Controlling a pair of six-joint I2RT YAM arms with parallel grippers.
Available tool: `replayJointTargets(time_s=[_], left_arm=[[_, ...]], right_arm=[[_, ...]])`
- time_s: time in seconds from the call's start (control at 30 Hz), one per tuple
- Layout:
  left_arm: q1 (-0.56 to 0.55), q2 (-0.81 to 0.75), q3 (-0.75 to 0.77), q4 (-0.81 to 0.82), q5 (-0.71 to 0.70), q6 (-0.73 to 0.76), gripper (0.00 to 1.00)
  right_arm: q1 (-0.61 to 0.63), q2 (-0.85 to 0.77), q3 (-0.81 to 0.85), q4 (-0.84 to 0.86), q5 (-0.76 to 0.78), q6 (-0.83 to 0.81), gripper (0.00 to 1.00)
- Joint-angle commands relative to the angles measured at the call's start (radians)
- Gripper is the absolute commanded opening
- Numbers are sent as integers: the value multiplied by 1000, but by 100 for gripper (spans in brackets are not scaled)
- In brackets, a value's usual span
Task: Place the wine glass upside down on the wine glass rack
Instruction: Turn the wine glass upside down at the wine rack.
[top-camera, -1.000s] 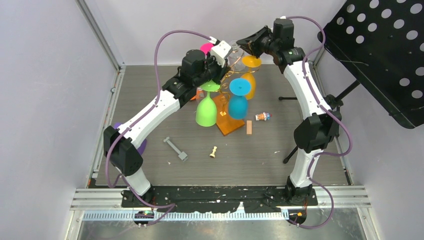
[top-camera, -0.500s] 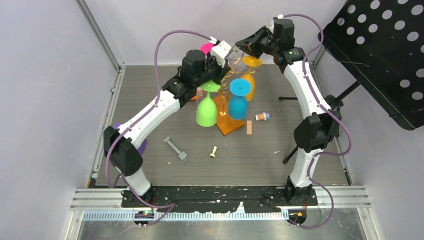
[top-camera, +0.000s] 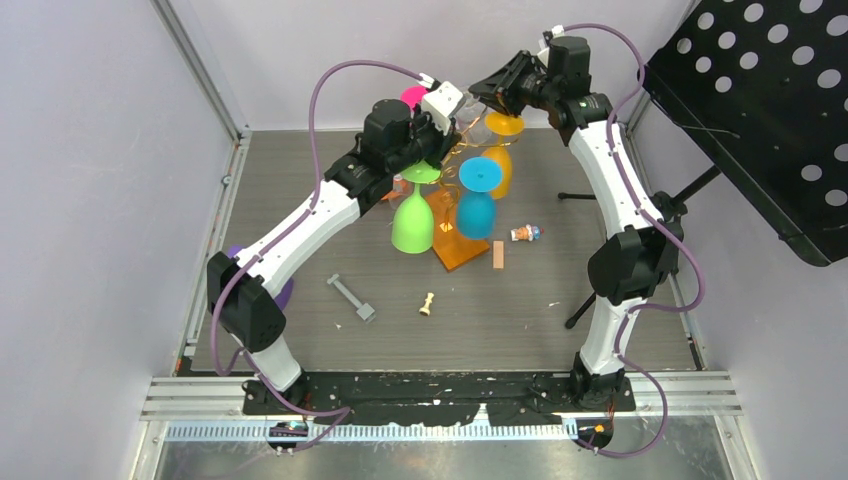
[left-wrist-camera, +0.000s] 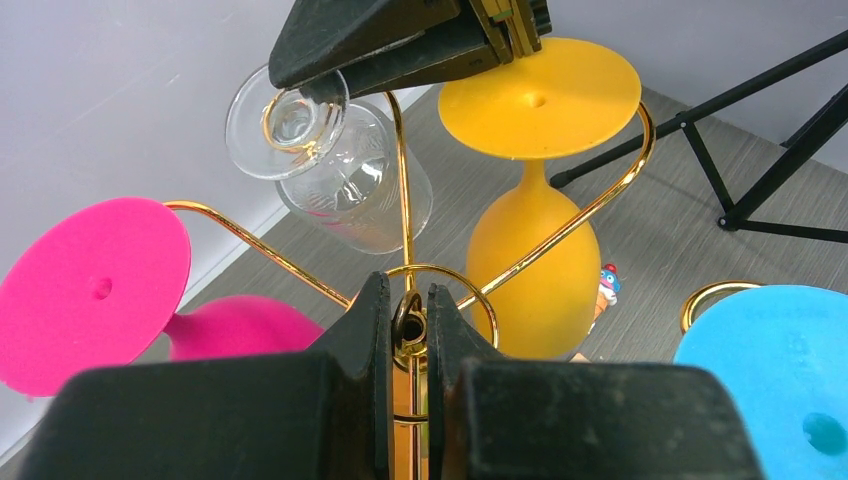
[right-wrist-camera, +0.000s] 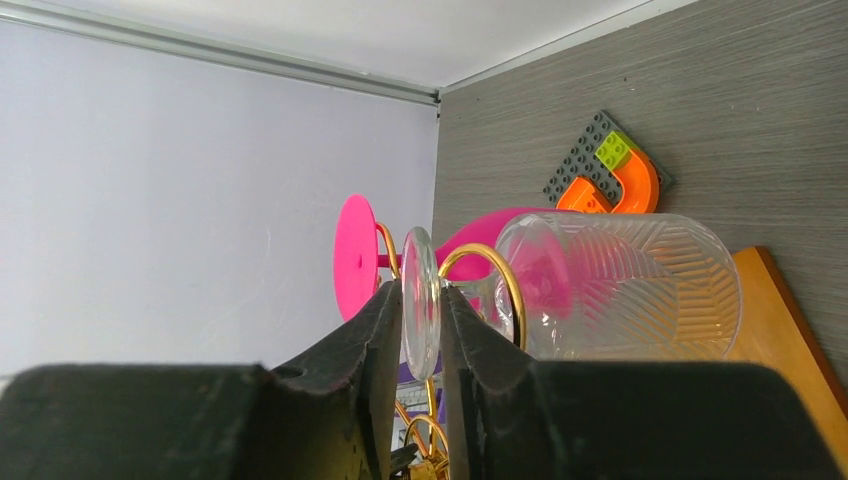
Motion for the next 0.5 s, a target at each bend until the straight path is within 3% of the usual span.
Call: replayJointTargets(time_s=[0.0, 0.47], left_arm=[[-19, 10, 12, -38, 40, 31, 0], [-19, 10, 12, -42, 37, 28, 0]], right_arm=[[0, -27, 66, 46, -51, -19, 29], [0, -37, 73, 38, -61, -37, 34]])
